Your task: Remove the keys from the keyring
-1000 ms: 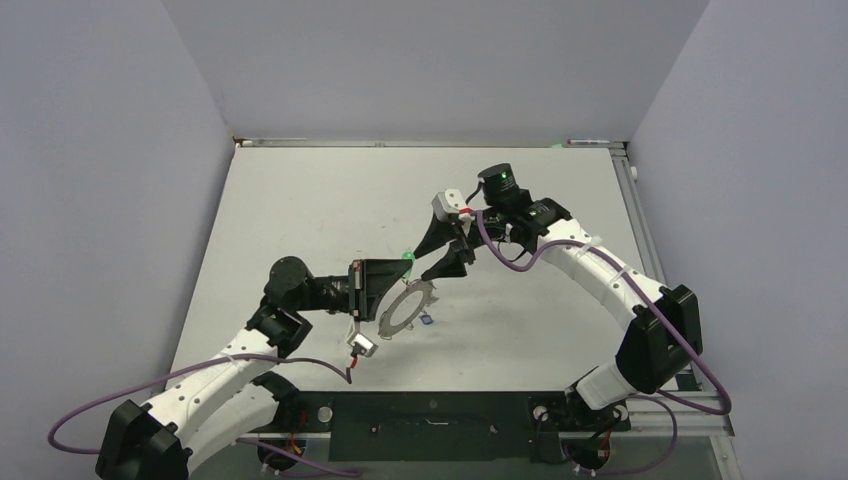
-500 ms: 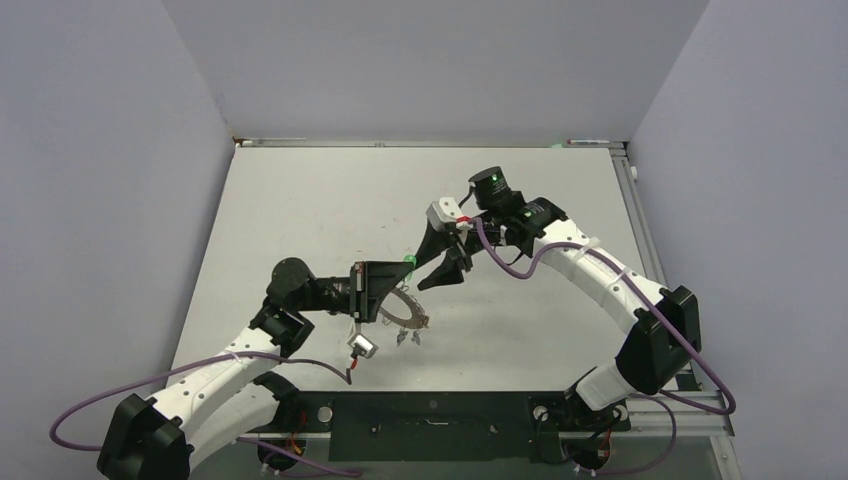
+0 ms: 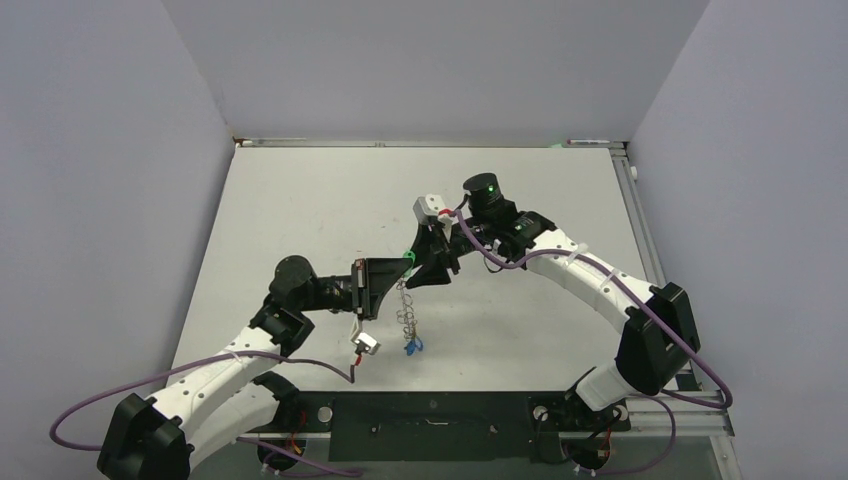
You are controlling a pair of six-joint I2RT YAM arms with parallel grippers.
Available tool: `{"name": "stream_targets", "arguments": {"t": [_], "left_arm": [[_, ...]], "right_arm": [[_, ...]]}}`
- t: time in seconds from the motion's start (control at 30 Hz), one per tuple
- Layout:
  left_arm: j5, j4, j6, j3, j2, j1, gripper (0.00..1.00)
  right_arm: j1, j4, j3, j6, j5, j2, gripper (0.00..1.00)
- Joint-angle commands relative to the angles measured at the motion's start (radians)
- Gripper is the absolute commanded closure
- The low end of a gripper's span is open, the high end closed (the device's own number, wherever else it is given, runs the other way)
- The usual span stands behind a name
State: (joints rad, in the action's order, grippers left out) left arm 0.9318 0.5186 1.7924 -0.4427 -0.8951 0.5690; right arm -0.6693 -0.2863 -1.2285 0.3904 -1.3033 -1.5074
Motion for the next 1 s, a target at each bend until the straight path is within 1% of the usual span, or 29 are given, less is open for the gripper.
{"name": "stream_targets", "arguments": {"t": [0.0,0.17,0.27,0.47,0.67,0.83,0.93,0.97], "left_arm": [[-0.039,-0.033,0.002,-0.065,0.004,0.003,1.0],[-0.082,-0.066,-0.005,-0.082,-0.003,0.0,1.0],[-0.106,-0.075,-0.017,-0.095,-0.009,-0.005,1.0],[-0.116,-0.091,-0.025,-0.102,-0.011,-0.014,1.0],[-0.115,-0.104,-0.022,-0.1,-0.012,-0.015,1.0],[-0.124,-0.124,-0.026,-0.102,-0.006,-0.017,1.0],[-0.136,-0.135,-0.034,-0.102,0.001,-0.023,1.0],[-0.144,-0.143,-0.034,-0.102,0.004,-0.024,1.0]], "right_arm": [[-0.004,0.133,0.016,-0.084,0.014,0.044,0.63],[-0.005,0.137,0.025,-0.09,0.016,0.053,0.65],[-0.005,0.119,0.035,-0.067,0.011,0.057,0.64],[-0.006,0.126,0.053,-0.063,0.006,0.062,0.65],[-0.006,0.125,0.034,-0.067,0.0,0.059,0.73],[-0.006,0.111,0.018,-0.057,0.001,0.057,0.87],[-0.004,0.099,0.018,-0.051,0.008,0.058,0.94],[-0.004,0.101,0.019,-0.055,0.011,0.059,0.95]]}}
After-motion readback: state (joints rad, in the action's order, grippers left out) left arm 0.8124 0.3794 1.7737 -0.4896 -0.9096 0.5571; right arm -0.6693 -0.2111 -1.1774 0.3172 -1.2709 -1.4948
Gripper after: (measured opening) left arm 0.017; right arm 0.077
